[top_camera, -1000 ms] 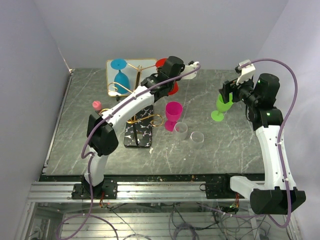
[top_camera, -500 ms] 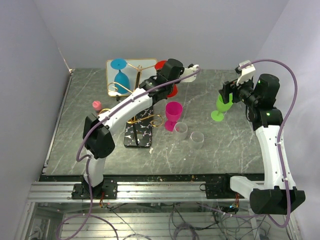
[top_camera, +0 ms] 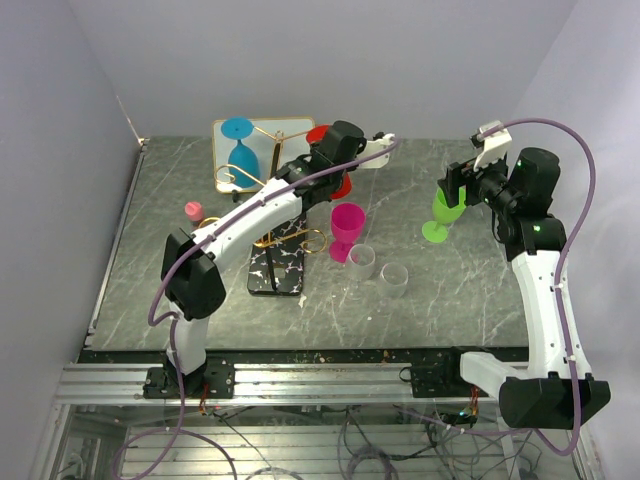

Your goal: Place the wine glass upside down on the wine glass rack

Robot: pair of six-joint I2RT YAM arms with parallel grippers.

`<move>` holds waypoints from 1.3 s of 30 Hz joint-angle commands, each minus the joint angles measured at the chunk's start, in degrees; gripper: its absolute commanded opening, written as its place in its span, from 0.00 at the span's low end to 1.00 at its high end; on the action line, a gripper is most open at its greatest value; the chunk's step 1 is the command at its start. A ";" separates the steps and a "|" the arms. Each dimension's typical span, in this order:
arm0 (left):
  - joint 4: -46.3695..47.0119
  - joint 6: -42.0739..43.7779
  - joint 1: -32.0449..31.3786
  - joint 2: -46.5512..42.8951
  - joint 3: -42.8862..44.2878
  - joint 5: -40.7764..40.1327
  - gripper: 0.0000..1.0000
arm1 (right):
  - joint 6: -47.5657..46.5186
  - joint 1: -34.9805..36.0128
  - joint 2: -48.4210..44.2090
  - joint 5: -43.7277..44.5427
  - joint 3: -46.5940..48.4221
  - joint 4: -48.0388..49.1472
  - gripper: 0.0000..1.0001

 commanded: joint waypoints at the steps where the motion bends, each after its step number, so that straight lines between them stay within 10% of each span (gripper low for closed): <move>1: 0.44 0.10 -0.22 -2.88 -0.25 -1.67 0.07 | 0.28 -0.42 -0.27 -0.34 -0.71 1.39 0.74; 39: -9.96 -4.62 -0.21 -4.06 0.12 -3.99 0.46 | -0.09 -0.99 -0.24 -0.08 -1.86 1.89 0.75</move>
